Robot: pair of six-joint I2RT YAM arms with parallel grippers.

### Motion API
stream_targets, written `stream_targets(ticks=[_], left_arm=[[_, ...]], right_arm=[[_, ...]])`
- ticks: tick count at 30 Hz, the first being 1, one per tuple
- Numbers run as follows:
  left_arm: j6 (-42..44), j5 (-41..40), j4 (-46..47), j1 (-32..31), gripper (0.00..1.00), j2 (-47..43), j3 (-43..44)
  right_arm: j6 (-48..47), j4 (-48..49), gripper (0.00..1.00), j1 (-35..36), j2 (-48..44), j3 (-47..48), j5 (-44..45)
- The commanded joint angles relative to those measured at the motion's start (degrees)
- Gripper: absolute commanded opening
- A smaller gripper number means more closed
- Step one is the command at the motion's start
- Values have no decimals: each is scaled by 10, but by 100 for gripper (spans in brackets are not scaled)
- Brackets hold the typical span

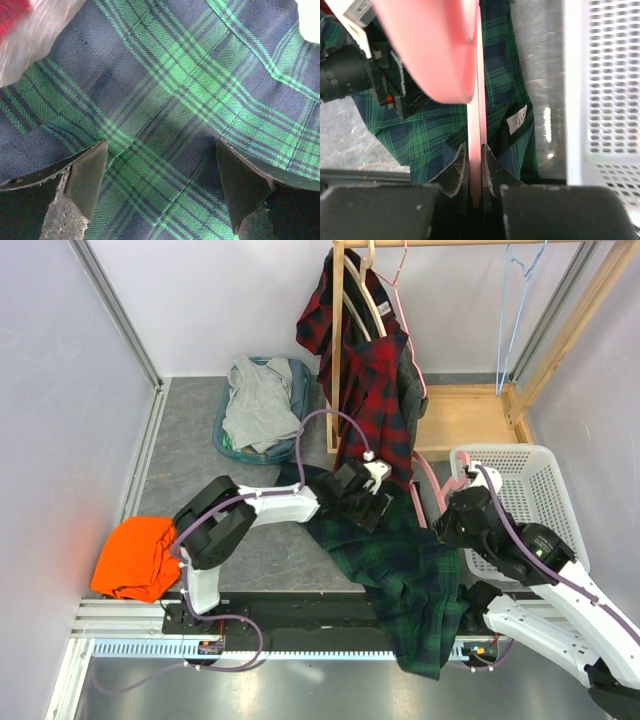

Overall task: Place the skirt on the hanger
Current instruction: Adjust the skirt at the center of the board.

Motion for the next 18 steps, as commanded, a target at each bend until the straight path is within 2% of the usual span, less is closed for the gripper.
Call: stream_targets(ticks=[1,8,14,18], left_arm=[[-103,-53,-44,3,95,-43,-113],[-241,-149,-83,17,91,-148,-261],[-336,-202,-135,42,91,-238,-350],[-356,-194,-142,54,87,-291,-379]], right_arm=[[-39,57,0,-1,15,-19,-79],[-96,147,0,0,32,-73,-189],[-130,202,0,-1,37,-72,-168],[-130,235,0,0,35,-85,-126]])
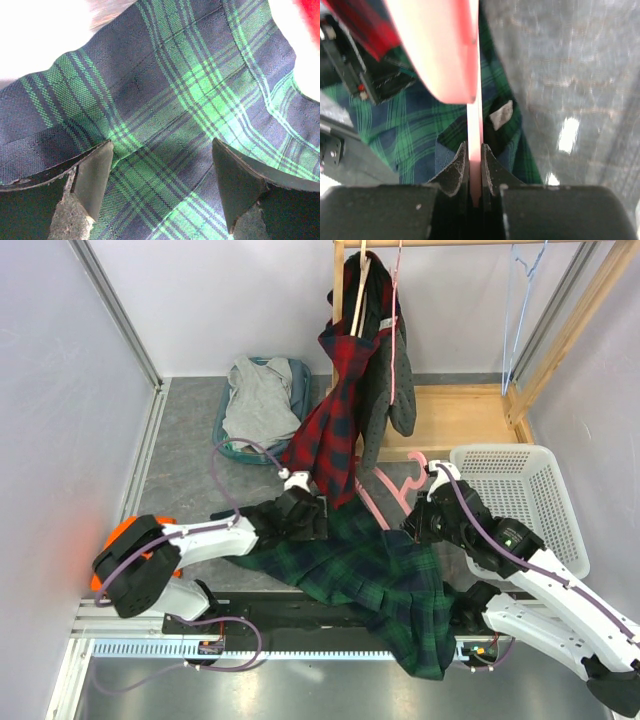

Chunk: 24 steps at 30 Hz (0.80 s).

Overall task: Place the skirt on the hanger
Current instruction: Adjust the skirt at the center of the board.

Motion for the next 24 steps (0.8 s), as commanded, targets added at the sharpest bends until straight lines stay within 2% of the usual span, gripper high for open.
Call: stream_targets(ticks=[1,5,10,15,19,24], left_arm=[[-75,-43,-163,16,87,-17,-61],[-70,-76,-212,18,87,-51,-40],[-42,-62,-229,18,88,-105,-3],[-1,-51,-222,18,97,-140,62],[29,-43,-200,21,99,-93,139],[34,-37,-195,44,99,30,207]], right_arm=[[-22,66,0,-1,-5,-15,41],[-10,74,0,-1,-15,-51,74],[40,97,0,-1,-44,-101,65],[46,124,0,-1,-49,-144,22],[40,170,0,0,-57,-174,-17],[41,194,0,-1,-88,-202,-33]])
